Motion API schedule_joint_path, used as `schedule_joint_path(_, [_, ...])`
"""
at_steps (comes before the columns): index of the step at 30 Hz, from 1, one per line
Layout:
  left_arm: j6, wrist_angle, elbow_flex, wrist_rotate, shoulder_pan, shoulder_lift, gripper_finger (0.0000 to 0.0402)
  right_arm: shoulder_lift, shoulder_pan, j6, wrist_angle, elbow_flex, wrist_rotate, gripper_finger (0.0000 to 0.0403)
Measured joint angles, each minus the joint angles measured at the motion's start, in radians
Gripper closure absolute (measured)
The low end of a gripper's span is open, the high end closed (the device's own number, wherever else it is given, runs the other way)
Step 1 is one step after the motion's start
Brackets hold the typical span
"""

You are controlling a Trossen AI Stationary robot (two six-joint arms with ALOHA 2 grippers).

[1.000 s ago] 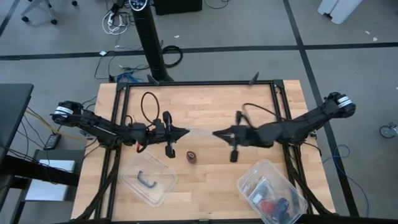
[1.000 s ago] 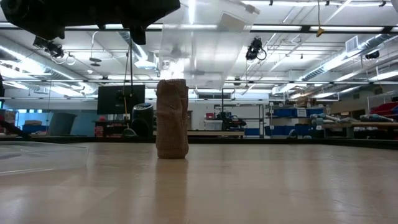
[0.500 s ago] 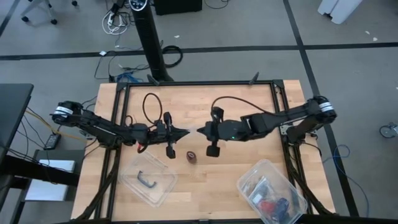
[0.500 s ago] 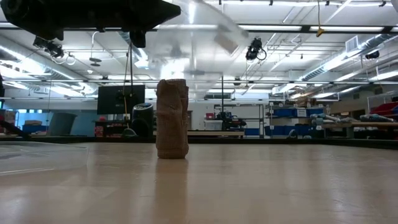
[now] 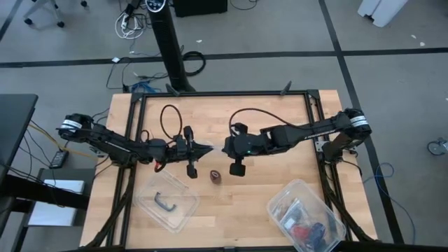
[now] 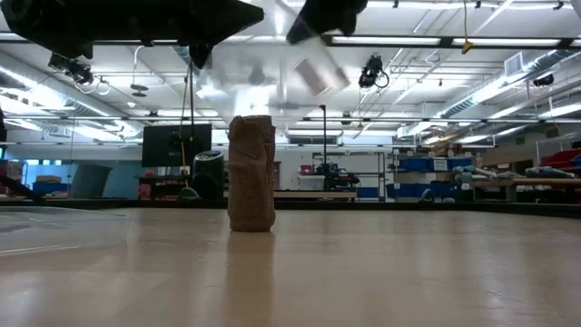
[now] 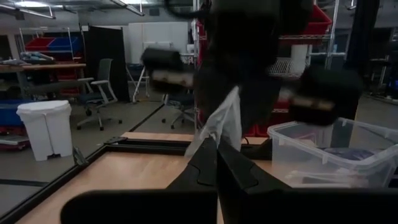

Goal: Roll bandage
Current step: Put the rolled brown bandage into the transparent zip bag

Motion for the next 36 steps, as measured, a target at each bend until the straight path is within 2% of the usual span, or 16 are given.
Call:
schedule_joint_path(4, [0.0,0.001,0.0,0.0,0.0,0.0,0.0402,0.034,-0.006,-0.011,0.028,0.0,-0.014,0.0347])
schedule_joint_path(9, [0.0,-0.006,0.0,0.0,0.0,0.0,0.0402,0.04,-0.003,-0.006,0.064,0.0,0.059,0.0251])
schedule_joint_path(12, [-0.004,-0.018,0.0,0.0,0.0,0.0,0.0402,0.025,-0.002,-0.006,0.074,0.0,0.051,0.0205])
schedule_joint_path(14, [-0.004,-0.016,0.0,0.001,0.0,0.0,0.0402,0.018,0.001,-0.004,0.076,0.0,0.003,0.0195])
schedule_joint_path(16, [-0.004,-0.017,0.0,0.001,-0.001,0.0,0.0402,0.018,0.011,-0.004,0.108,-0.018,-0.004,0.0205])
schedule_joint_path(18, [-0.004,-0.02,0.0,0.001,-0.006,0.0,0.0402,0.019,0.023,-0.01,0.134,-0.051,0.023,0.0239])
schedule_joint_path(22, [-0.004,-0.016,0.0,-0.001,-0.014,0.0,0.0402,0.02,0.038,-0.043,0.242,-0.113,0.074,0.0359])
schedule_joint_path(24, [-0.005,-0.016,0.0,0.0,-0.014,0.0,0.0402,0.02,0.043,-0.098,0.303,-0.143,0.076,0.0389])
schedule_joint_path(31, [-0.011,-0.01,0.0,0.0,-0.014,0.0,0.0402,0.021,0.029,-0.15,0.423,-0.198,0.06,0.0398])
schedule_joint_path(36, [-0.011,-0.011,0.0,0.0,-0.014,0.0,0.0402,0.02,0.011,-0.129,0.442,-0.198,0.075,0.035])
